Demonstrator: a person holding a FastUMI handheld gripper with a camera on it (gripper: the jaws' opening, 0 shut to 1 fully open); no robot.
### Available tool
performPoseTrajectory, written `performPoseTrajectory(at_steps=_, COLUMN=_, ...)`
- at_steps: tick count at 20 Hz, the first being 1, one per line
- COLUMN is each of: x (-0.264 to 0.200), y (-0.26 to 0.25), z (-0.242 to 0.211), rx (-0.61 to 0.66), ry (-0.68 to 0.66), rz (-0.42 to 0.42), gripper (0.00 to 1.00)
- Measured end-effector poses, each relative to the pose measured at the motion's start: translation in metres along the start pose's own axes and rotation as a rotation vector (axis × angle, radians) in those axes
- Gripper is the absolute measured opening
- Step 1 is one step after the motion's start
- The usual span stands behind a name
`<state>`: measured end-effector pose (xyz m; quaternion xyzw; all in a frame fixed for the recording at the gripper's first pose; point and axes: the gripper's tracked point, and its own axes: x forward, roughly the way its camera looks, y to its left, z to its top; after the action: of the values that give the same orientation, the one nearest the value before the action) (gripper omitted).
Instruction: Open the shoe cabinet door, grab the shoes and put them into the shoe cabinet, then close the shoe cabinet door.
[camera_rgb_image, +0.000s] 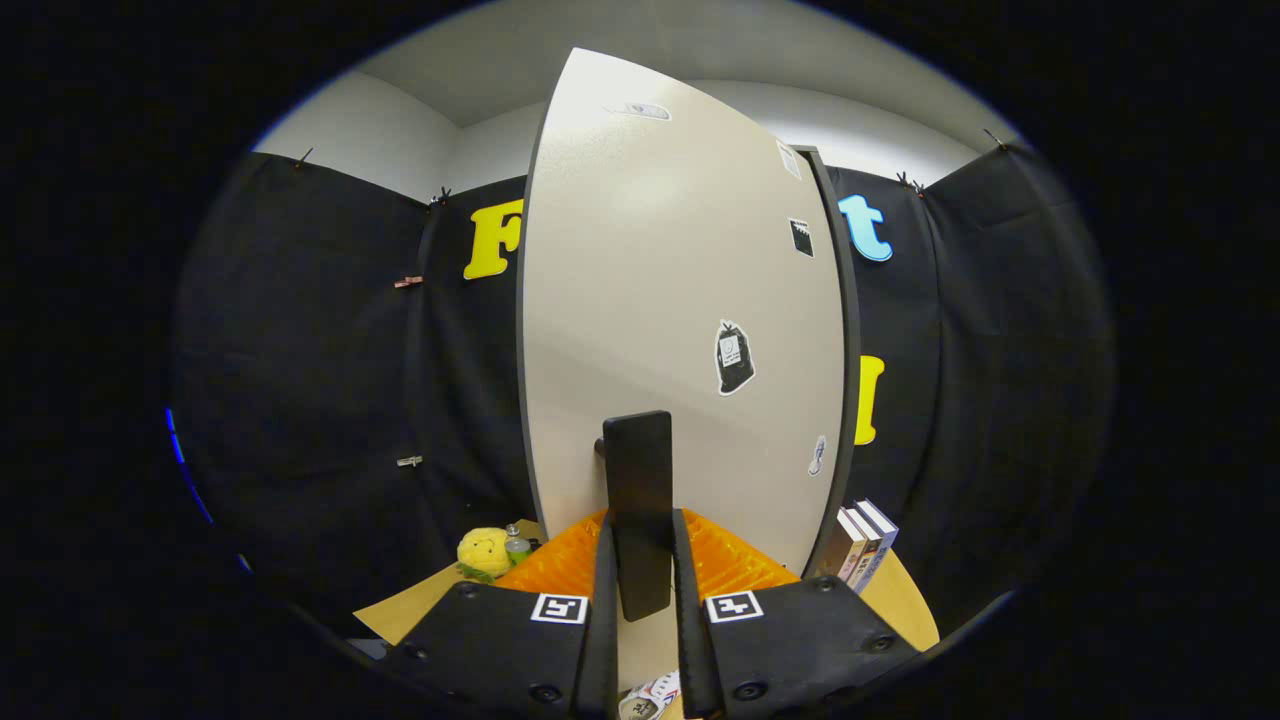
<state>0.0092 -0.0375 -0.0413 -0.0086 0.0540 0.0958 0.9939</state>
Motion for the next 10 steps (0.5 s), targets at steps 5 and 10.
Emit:
performPoseTrajectory(at_steps=5, x=-0.012, y=-0.017, z=0.001, rx=0.009, ry=-0.007, rz=-0.02, gripper=0.28)
performPoseTrajectory(at_steps=10, x=-0.025, y=-0.036, z=0.002, rx=0.006, ry=-0.013, rz=-0.067, gripper=0.28)
